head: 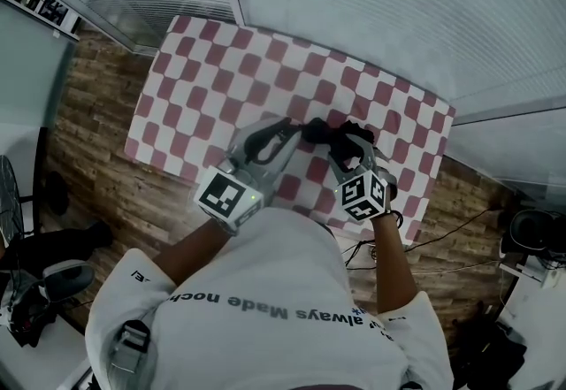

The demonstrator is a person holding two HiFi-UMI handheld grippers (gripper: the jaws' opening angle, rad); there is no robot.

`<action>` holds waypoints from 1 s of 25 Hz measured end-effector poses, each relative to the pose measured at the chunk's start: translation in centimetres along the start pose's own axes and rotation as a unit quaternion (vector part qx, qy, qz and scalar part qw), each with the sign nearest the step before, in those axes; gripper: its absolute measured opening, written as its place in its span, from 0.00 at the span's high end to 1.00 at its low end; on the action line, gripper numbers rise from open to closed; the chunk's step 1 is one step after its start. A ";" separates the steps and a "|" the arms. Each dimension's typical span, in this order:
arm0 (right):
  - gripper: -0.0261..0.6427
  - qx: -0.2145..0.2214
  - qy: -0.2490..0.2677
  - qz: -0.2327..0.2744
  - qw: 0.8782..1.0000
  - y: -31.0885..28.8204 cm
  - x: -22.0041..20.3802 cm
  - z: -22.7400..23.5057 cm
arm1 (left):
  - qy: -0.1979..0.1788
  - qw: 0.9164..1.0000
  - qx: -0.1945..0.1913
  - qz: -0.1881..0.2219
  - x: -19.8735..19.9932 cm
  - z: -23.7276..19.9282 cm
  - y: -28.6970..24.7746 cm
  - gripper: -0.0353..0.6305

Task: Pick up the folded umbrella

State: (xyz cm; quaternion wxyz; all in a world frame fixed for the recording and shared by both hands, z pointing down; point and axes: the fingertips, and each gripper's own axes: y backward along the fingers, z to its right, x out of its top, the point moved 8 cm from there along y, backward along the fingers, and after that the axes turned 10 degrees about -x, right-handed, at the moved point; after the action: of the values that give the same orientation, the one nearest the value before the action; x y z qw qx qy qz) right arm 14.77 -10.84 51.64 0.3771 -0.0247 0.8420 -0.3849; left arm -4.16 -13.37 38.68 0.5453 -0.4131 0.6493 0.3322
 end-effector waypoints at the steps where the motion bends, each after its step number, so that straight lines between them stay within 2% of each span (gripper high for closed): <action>1: 0.63 0.003 0.018 -0.006 1.000 -0.5 -0.1 -0.2 | 0.000 1.000 0.001 -0.001 0.0 -0.1 0.0 0.82; 7: 0.60 0.037 0.131 -0.066 0.988 -3.9 -1.4 -1.9 | 0.001 1.000 0.009 -0.004 -0.1 -0.5 0.1 0.82; 11: 0.58 0.064 0.173 -0.092 0.979 -6.5 -2.3 -3.2 | 0.002 1.000 0.014 -0.003 -0.4 -0.7 0.2 0.82; 15: 0.57 0.081 0.227 -0.121 0.963 -8.5 -3.2 -4.5 | 0.005 1.000 0.018 -0.004 -0.5 -1.0 0.4 0.82; 19: 0.56 0.094 0.251 -0.148 0.952 -10.7 -4.2 -5.1 | 0.009 1.000 0.024 -0.005 -0.8 -1.4 0.7 0.82; 25: 0.56 0.102 0.262 -0.177 0.943 -13.7 -5.6 -5.5 | 0.009 1.000 0.023 -0.009 -1.1 -1.7 0.9 0.82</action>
State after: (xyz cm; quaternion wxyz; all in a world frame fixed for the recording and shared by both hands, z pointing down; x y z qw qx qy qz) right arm 11.79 -15.14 66.50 0.0692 -0.0332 0.8493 -0.5223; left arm -5.64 -14.28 40.07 0.5521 -0.4093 0.6578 0.3083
